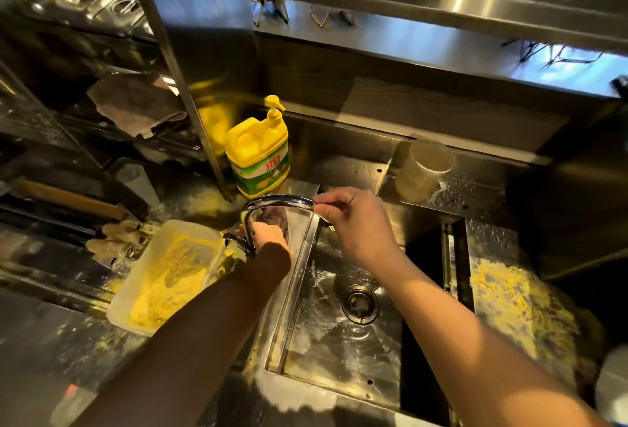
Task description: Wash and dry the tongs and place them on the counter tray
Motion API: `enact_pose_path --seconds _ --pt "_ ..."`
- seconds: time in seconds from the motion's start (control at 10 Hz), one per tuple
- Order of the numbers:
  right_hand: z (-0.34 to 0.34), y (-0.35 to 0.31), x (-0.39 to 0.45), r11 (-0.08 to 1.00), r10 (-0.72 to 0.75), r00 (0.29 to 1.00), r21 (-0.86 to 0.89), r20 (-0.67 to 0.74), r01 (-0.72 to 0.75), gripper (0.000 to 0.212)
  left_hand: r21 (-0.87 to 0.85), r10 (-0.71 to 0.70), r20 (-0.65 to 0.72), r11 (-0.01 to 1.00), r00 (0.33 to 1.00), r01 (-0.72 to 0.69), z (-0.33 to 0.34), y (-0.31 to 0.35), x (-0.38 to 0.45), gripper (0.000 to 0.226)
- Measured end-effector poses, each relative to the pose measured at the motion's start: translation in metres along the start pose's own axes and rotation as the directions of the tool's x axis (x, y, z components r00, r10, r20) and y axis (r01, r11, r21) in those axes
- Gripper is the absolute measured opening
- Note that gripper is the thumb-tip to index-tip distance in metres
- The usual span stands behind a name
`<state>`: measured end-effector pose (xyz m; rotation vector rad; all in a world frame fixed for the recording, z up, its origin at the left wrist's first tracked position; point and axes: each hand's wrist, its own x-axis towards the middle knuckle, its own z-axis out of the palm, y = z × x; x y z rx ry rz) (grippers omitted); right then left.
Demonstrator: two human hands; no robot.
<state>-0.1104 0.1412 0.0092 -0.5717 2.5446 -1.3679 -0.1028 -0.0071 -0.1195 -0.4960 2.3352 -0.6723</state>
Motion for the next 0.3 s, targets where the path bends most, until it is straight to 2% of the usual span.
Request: enact_pose_path --seconds 0.1,0.2,0.3 --pt "-0.007 -0.006 -0.009 0.999 0.014 0.999 0.049 0.031 -0.016 0.016 -0.247 0.146 -0.248 0.946 0.958 -0.208 0.001 0.009 -0.036 0.036" --pt "-0.024 -0.015 -0.026 0.999 -0.001 0.999 0.053 0.036 -0.001 0.011 -0.36 0.261 -0.421 0.831 0.869 -0.424 0.0 0.012 -0.082 0.035" --pt "-0.048 -0.022 -0.051 0.996 -0.015 1.0 0.086 -0.008 0.015 0.008 -0.624 0.202 -0.549 0.547 0.811 -0.558 -0.009 0.002 -0.123 0.033"
